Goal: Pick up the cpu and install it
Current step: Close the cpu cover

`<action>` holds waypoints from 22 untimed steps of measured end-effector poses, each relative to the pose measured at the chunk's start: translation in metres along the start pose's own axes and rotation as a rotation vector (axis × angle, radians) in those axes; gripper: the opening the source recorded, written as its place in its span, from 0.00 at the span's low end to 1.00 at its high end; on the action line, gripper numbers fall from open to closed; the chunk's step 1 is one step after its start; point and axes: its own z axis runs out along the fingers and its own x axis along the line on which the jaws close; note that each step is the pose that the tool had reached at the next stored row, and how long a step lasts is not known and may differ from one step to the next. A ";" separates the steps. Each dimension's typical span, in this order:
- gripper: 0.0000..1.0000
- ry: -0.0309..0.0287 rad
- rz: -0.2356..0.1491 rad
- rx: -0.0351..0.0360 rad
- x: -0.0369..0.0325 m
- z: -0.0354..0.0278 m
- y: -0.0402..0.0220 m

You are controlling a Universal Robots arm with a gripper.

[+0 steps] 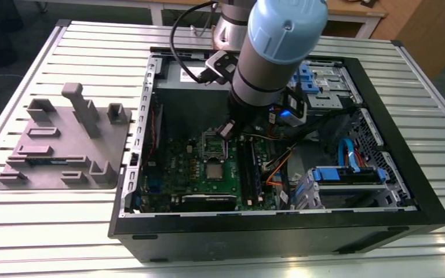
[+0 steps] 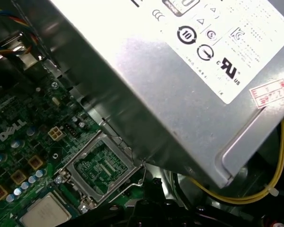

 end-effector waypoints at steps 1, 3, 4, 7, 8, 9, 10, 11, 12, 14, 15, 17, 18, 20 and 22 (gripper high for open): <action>0.11 -0.0001 0.000 -0.0001 -0.0005 0.0012 0.0004; 0.11 -0.0005 0.000 -0.0003 -0.0008 0.0033 0.0005; 0.11 -0.0004 0.000 -0.0003 -0.0010 0.0042 0.0007; 0.11 -0.0011 0.000 -0.0009 -0.0022 0.0068 0.0017; 0.11 -0.0014 0.000 -0.0012 -0.0025 0.0076 0.0019; 0.11 -0.0016 0.000 -0.0015 -0.0028 0.0083 0.0021; 0.11 0.0042 0.000 0.0039 -0.0026 0.0105 0.0029; 0.11 0.0093 0.000 0.0088 -0.0022 0.0105 0.0034; 0.11 0.0151 0.001 0.0143 -0.0019 0.0105 0.0036; 0.11 0.0222 0.001 0.0210 -0.0016 0.0102 0.0042; 0.11 0.0252 0.001 0.0238 -0.0014 0.0095 0.0046; 0.11 0.0294 0.001 0.0277 -0.0009 0.0075 0.0060; 0.11 0.0313 0.002 0.0296 -0.0008 0.0063 0.0067; 0.11 0.0359 0.002 0.0340 -0.0008 0.0038 0.0081; 0.11 0.0402 0.002 0.0380 -0.0009 0.0010 0.0093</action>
